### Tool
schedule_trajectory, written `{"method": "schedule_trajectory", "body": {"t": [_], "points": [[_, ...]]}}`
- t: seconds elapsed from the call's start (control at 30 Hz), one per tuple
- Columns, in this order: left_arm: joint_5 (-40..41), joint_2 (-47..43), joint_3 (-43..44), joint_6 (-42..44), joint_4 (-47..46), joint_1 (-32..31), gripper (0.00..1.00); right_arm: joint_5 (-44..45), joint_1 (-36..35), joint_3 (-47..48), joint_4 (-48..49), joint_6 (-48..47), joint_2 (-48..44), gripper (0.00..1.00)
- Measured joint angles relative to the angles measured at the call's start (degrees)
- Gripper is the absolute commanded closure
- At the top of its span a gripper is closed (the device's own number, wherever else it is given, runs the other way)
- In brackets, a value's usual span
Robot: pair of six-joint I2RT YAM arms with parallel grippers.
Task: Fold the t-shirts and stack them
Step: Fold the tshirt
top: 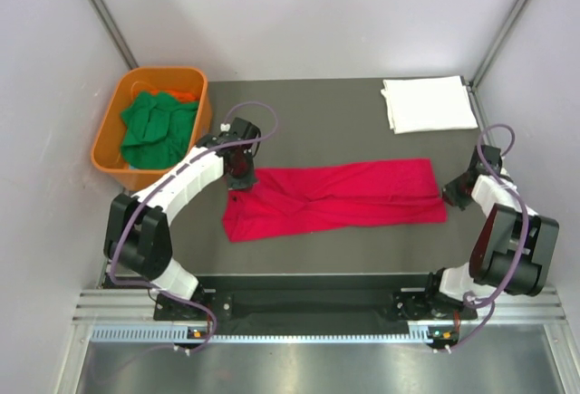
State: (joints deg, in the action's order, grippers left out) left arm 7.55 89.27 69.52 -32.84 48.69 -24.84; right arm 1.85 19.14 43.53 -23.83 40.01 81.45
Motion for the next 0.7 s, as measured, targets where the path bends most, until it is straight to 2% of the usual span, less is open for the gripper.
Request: {"method": "schedule_trajectory", "body": {"t": [0.23, 0.4, 0.5, 0.7], "points": [[-0.83, 0.59, 1.44, 0.04, 1.49, 0.02, 1.00, 0.04, -0.66, 2.80, -3.74, -2.69, 0.15, 1.00], [-5.92, -5.57, 0.96, -0.22, 2.69, 0.02, 1.00, 0.26, -0.63, 2.80, -8.24, -4.04, -4.09, 1.00], [-10.21, -12.22, -2.97, -1.31, 2.36, -0.13, 1.00, 0.33, -0.63, 2.71, -10.27, -4.39, -5.57, 1.00], [-16.28, -23.58, -16.52, -5.73, 4.31, -2.80, 1.00, 2.16, -0.59, 0.28, -13.38, -5.55, -6.64, 1.00]]}}
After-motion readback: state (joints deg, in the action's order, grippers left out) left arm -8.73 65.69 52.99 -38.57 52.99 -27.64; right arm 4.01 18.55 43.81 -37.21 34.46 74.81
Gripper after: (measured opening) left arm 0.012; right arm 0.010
